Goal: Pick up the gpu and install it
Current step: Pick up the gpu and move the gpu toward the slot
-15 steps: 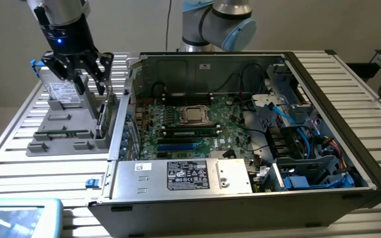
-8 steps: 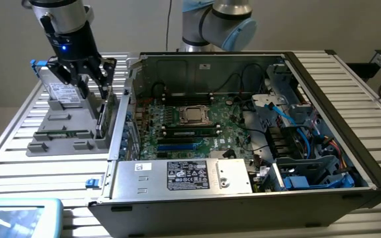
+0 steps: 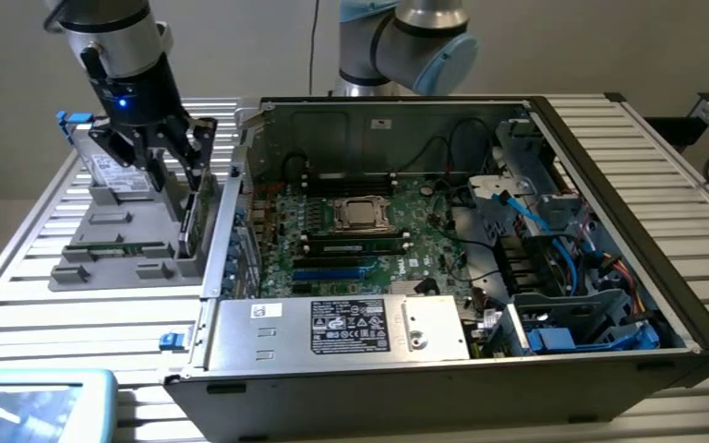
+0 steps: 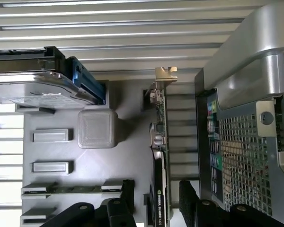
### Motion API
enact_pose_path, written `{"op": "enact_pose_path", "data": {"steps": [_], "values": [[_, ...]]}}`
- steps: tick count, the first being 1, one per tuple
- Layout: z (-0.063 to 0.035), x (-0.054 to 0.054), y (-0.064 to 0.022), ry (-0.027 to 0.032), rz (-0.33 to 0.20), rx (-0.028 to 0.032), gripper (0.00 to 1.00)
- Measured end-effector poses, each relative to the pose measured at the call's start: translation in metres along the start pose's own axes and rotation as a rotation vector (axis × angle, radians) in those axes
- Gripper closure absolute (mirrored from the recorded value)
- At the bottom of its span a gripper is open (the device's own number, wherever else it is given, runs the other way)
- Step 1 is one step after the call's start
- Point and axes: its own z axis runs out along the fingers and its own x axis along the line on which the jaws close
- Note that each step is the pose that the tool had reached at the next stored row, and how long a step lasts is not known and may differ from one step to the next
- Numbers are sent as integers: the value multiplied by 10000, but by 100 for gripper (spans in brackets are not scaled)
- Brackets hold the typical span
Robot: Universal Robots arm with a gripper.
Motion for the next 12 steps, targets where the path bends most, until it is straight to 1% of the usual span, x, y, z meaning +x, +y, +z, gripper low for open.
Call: {"op": "enact_pose_path", "data": {"steps": [2, 4, 6, 7, 10, 12], "values": [[21, 5, -4, 1, -164, -34, 48], [34, 6, -8, -23, -330, -51, 48], [53, 5, -15, -69, -406, -60, 48], [67, 5, -18, -82, -419, -61, 48], [119, 7, -35, -103, -426, -64, 48], [153, 7, -41, -128, -428, -68, 48]]}}
